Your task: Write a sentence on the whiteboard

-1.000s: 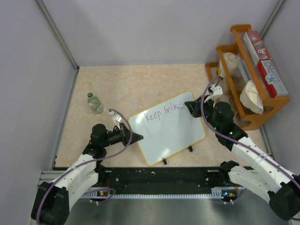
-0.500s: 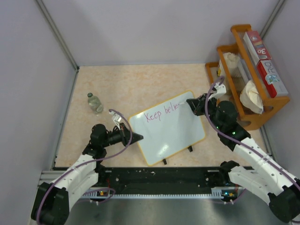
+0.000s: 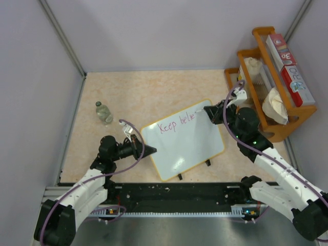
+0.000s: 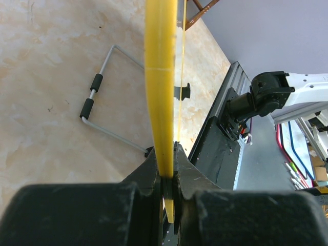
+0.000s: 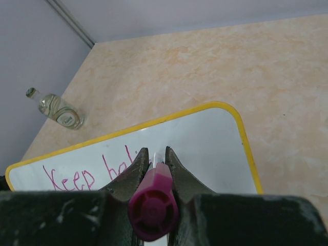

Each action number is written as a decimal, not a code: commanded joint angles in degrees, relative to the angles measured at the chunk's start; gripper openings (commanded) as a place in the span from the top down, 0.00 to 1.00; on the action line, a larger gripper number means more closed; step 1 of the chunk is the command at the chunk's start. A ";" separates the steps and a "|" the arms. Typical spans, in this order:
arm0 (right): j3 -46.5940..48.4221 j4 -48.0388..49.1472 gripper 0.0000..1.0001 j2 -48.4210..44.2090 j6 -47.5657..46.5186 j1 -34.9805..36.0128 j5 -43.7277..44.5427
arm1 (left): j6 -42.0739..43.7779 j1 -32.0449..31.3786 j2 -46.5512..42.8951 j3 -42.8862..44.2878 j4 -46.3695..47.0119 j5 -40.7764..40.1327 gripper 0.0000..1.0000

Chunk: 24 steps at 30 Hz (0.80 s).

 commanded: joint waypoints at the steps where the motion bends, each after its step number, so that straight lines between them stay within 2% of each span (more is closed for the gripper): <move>1: 1.87 2.45 1.00 0.89 0.43 -1.22 -0.10 | 7.84 -0.48 -0.04 -2.47 -3.81 1.36 1.00; 24: -3.67 1.40 1.00 -0.69 1.13 -2.02 -1.15 | 7.93 -0.57 0.05 -2.47 -3.73 1.45 1.00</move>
